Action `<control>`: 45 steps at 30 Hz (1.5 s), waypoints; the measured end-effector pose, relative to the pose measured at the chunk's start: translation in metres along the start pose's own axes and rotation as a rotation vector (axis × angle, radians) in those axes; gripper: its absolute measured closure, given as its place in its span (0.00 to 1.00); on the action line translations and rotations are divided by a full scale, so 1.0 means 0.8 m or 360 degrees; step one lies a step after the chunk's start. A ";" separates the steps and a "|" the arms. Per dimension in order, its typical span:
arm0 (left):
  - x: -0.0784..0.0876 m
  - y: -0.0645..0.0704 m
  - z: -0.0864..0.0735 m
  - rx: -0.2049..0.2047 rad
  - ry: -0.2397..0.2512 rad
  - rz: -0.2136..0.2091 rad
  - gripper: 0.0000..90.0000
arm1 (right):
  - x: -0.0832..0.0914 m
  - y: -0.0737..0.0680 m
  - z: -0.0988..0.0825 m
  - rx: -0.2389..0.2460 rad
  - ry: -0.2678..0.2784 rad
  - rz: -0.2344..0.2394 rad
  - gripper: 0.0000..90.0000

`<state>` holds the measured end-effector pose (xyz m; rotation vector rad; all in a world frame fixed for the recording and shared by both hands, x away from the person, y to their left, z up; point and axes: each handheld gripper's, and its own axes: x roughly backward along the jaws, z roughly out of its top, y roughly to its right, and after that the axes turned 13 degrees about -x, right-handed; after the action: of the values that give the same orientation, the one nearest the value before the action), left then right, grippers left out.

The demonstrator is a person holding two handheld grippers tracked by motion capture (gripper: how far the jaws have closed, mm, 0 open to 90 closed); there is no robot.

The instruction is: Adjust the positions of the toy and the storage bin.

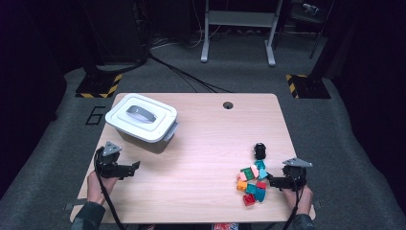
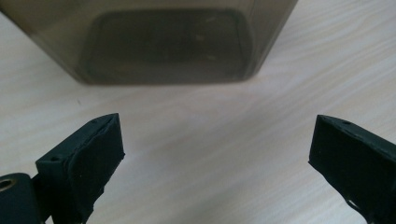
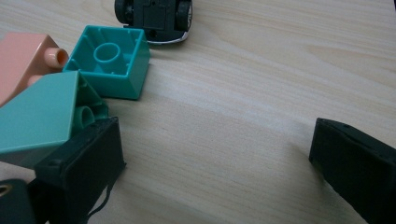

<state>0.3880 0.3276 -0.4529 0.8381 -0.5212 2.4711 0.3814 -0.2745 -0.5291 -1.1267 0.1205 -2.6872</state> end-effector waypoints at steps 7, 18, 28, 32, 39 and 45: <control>0.011 -0.009 0.054 -0.0016 0.0060 0.0042 0.05 | 0.000 0.000 0.000 0.0000 0.0002 0.0001 0.03; -0.013 -0.011 0.116 -0.0084 0.0062 0.0042 0.09 | 0.000 -0.001 0.000 -0.0005 0.0005 0.0003 0.04; -0.049 -0.021 0.139 -0.0066 0.0043 0.0037 0.18 | 0.001 0.000 0.000 0.0002 0.0007 0.0003 0.04; -0.057 -0.024 0.144 -0.0020 0.0077 0.0050 0.23 | 0.001 0.000 0.000 0.0004 0.0008 0.0004 0.04; -0.075 -0.032 0.145 0.0068 0.0089 0.0058 0.33 | 0.001 0.000 0.000 0.0005 0.0009 0.0003 0.05; -0.081 -0.035 0.145 0.0142 0.0131 -0.0006 0.37 | 0.001 0.000 0.000 0.0003 0.0010 0.0003 0.05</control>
<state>0.5024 0.2735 -0.4029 0.7666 -0.3830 2.5292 0.3808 -0.2743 -0.5289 -1.1176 0.1199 -2.6888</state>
